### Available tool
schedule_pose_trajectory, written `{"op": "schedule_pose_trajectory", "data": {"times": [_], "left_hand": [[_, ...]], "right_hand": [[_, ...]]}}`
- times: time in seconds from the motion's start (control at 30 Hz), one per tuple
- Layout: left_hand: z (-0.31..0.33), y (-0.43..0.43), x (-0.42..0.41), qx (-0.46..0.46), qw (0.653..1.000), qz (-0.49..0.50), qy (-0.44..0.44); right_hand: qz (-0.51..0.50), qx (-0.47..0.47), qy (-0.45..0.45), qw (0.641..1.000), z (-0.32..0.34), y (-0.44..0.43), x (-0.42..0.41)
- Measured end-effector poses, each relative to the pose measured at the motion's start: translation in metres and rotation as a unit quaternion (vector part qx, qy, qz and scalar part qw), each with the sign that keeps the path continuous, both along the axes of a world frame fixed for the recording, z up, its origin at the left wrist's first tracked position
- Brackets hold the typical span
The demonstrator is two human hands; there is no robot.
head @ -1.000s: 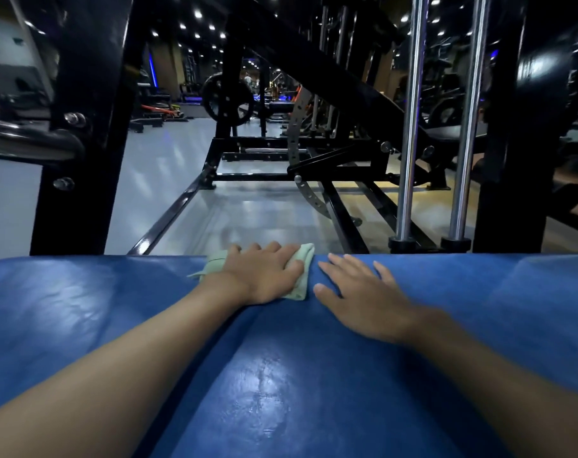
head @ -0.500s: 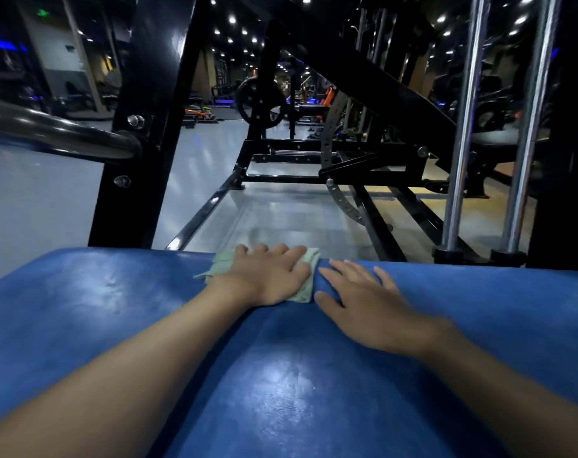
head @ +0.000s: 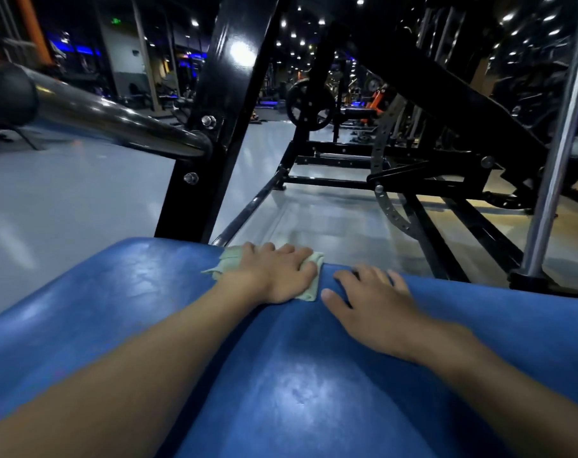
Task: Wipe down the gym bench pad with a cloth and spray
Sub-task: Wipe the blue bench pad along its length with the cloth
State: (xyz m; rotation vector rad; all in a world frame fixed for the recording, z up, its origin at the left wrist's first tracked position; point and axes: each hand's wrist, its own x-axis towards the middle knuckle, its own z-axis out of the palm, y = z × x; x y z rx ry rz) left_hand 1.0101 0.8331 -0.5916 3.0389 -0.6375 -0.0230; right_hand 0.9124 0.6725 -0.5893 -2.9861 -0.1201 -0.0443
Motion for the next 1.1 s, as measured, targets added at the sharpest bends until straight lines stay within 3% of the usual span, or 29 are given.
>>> {"op": "schedule_pose_trajectory", "data": {"times": [0.27, 0.67, 1.1], "left_hand": [[0.002, 0.074, 0.028, -0.015, 0.999, 0.034, 0.005], [0.000, 0.191, 0.047, -0.043, 0.976, 0.215, -0.003], [-0.014, 0.287, -0.003, -0.132, 0.945, 0.294, 0.065]], "right_hand": [[0.053, -0.010, 0.045, 0.998, 0.006, 0.064, 0.024], [0.167, -0.010, 0.040, 0.985, 0.004, 0.182, 0.053], [0.165, -0.026, 0.073, 0.983, 0.000, 0.225, 0.055]]}}
